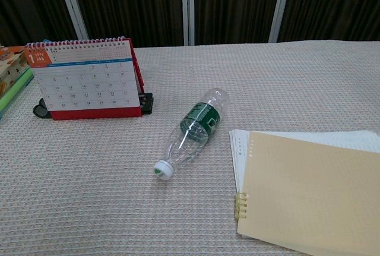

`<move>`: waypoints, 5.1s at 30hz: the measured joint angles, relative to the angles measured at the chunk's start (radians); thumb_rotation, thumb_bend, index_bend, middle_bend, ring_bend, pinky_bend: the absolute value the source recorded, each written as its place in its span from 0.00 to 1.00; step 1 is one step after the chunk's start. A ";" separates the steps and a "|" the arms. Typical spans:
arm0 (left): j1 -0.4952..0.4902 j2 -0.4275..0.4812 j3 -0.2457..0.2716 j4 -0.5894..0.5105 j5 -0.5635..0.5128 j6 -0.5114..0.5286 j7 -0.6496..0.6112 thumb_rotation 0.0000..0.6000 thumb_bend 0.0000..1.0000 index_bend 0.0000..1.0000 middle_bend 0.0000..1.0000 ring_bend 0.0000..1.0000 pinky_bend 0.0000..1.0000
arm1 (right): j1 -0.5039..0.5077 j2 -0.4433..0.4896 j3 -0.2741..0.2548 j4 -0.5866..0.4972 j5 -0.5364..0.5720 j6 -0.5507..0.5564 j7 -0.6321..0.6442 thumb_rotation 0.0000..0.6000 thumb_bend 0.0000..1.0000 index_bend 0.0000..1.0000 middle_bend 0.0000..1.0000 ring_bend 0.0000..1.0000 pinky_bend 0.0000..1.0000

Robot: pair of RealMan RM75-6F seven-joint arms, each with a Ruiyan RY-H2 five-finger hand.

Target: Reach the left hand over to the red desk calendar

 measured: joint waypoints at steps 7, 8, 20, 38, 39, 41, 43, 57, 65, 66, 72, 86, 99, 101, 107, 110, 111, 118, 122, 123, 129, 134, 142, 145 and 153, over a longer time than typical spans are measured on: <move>-0.006 -0.004 -0.009 0.010 -0.013 -0.008 -0.006 1.00 0.28 0.00 0.00 0.00 0.00 | 0.006 -0.008 0.000 0.003 0.000 -0.004 -0.015 1.00 0.07 0.03 0.00 0.00 0.00; -0.006 -0.004 -0.010 0.011 -0.014 -0.008 -0.007 1.00 0.28 0.00 0.00 0.00 0.00 | 0.005 -0.008 -0.001 0.002 -0.001 -0.002 -0.016 1.00 0.07 0.03 0.00 0.00 0.00; -0.002 -0.011 -0.035 -0.021 -0.022 0.028 -0.051 1.00 0.64 0.00 0.62 0.67 0.52 | -0.007 -0.002 -0.012 -0.003 -0.014 0.016 -0.006 1.00 0.07 0.04 0.00 0.00 0.00; -0.180 -0.007 -0.190 -0.197 -0.520 -0.538 -0.509 1.00 0.81 0.00 0.67 0.73 0.57 | -0.005 0.010 -0.004 0.004 0.004 0.012 0.037 1.00 0.07 0.04 0.00 0.00 0.00; -0.194 -0.008 -0.196 -0.194 -0.547 -0.570 -0.520 1.00 0.81 0.00 0.67 0.73 0.57 | -0.005 0.011 -0.003 0.004 0.004 0.013 0.040 1.00 0.07 0.04 0.00 0.00 0.00; -0.227 -0.014 -0.210 -0.180 -0.609 -0.624 -0.535 1.00 0.81 0.00 0.67 0.73 0.57 | -0.004 0.013 -0.001 0.004 0.006 0.014 0.046 1.00 0.07 0.04 0.00 0.00 0.00; -0.253 -0.023 -0.221 -0.164 -0.655 -0.654 -0.543 1.00 0.81 0.00 0.67 0.73 0.57 | -0.004 0.015 0.000 0.005 0.008 0.013 0.052 1.00 0.07 0.04 0.00 0.00 0.00; -0.342 -0.108 -0.239 -0.071 -0.801 -0.711 -0.512 1.00 0.81 0.00 0.67 0.73 0.57 | 0.000 0.021 0.007 0.008 0.019 0.011 0.080 1.00 0.07 0.04 0.00 0.00 0.00; -0.332 -0.123 -0.231 -0.052 -0.799 -0.712 -0.540 1.00 0.81 0.00 0.67 0.73 0.57 | -0.004 0.023 0.004 0.005 0.013 0.018 0.082 1.00 0.07 0.04 0.00 0.00 0.00; -0.331 -0.124 -0.230 -0.051 -0.797 -0.711 -0.541 1.00 0.81 0.00 0.67 0.73 0.57 | -0.004 0.023 0.004 0.004 0.011 0.019 0.081 1.00 0.07 0.04 0.00 0.00 0.00; -0.330 -0.129 -0.231 -0.035 -0.790 -0.716 -0.553 1.00 0.81 0.00 0.67 0.73 0.57 | -0.004 0.022 0.004 0.002 0.011 0.020 0.082 1.00 0.07 0.04 0.00 0.00 0.00; -0.382 -0.154 -0.251 -0.027 -0.821 -0.744 -0.524 1.00 0.83 0.00 0.67 0.73 0.57 | -0.004 0.020 0.003 0.003 0.010 0.020 0.084 1.00 0.07 0.04 0.00 0.00 0.00; -0.409 -0.151 -0.255 -0.128 -0.788 -0.712 -0.484 1.00 0.83 0.00 0.67 0.73 0.57 | -0.007 0.021 0.004 0.004 0.013 0.025 0.087 1.00 0.07 0.04 0.00 0.00 0.00; -0.408 -0.148 -0.253 -0.153 -0.771 -0.702 -0.481 1.00 0.83 0.00 0.67 0.73 0.57 | -0.007 0.021 0.004 0.003 0.012 0.027 0.088 1.00 0.07 0.04 0.00 0.00 0.00; -0.389 -0.127 -0.245 -0.233 -0.679 -0.638 -0.477 1.00 0.83 0.00 0.65 0.73 0.54 | -0.009 0.023 0.004 0.004 0.014 0.029 0.093 1.00 0.07 0.04 0.00 0.00 0.00; -0.374 -0.117 -0.243 -0.260 -0.605 -0.580 -0.473 1.00 0.83 0.00 0.58 0.67 0.50 | -0.010 0.024 0.004 0.003 0.011 0.031 0.097 1.00 0.07 0.04 0.00 0.00 0.00; -0.370 -0.115 -0.242 -0.266 -0.581 -0.558 -0.469 1.00 0.82 0.00 0.56 0.65 0.49 | -0.010 0.024 0.004 0.003 0.011 0.032 0.096 1.00 0.07 0.04 0.00 0.00 0.00; -0.366 -0.100 -0.250 -0.284 -0.422 -0.391 -0.324 1.00 0.81 0.19 0.34 0.44 0.40 | -0.007 0.022 0.003 -0.001 0.014 0.022 0.107 1.00 0.07 0.04 0.00 0.00 0.00; -0.392 -0.100 -0.281 -0.275 -0.379 -0.327 -0.162 1.00 0.80 0.24 0.19 0.30 0.32 | -0.004 0.024 0.008 0.000 0.023 0.017 0.116 1.00 0.07 0.04 0.00 0.00 0.00; -0.402 -0.101 -0.292 -0.269 -0.379 -0.319 -0.123 1.00 0.80 0.22 0.15 0.26 0.29 | -0.004 0.025 0.009 0.001 0.025 0.016 0.119 1.00 0.07 0.05 0.00 0.00 0.00; -0.502 -0.108 -0.370 -0.191 -0.466 -0.321 0.106 1.00 0.70 0.10 0.00 0.01 0.08 | -0.004 0.027 0.017 0.004 0.025 0.028 0.131 1.00 0.07 0.05 0.00 0.00 0.00; -0.587 -0.097 -0.405 -0.131 -0.645 -0.387 0.275 1.00 0.40 0.00 0.00 0.00 0.01 | -0.005 0.022 0.024 0.015 0.036 0.031 0.137 1.00 0.07 0.06 0.00 0.00 0.00; -0.712 -0.062 -0.413 -0.058 -0.964 -0.541 0.452 1.00 0.28 0.00 0.00 0.00 0.00 | -0.003 0.011 0.030 0.033 0.046 0.028 0.139 1.00 0.07 0.06 0.00 0.00 0.00; -0.752 -0.050 -0.390 -0.037 -1.043 -0.594 0.492 1.00 0.26 0.00 0.00 0.00 0.00 | -0.004 0.008 0.031 0.035 0.043 0.034 0.138 1.00 0.07 0.07 0.00 0.00 0.00; -0.810 0.025 -0.317 -0.059 -1.192 -0.693 0.532 1.00 0.26 0.00 0.00 0.00 0.04 | -0.012 0.003 0.033 0.039 0.024 0.069 0.149 1.00 0.07 0.07 0.00 0.00 0.00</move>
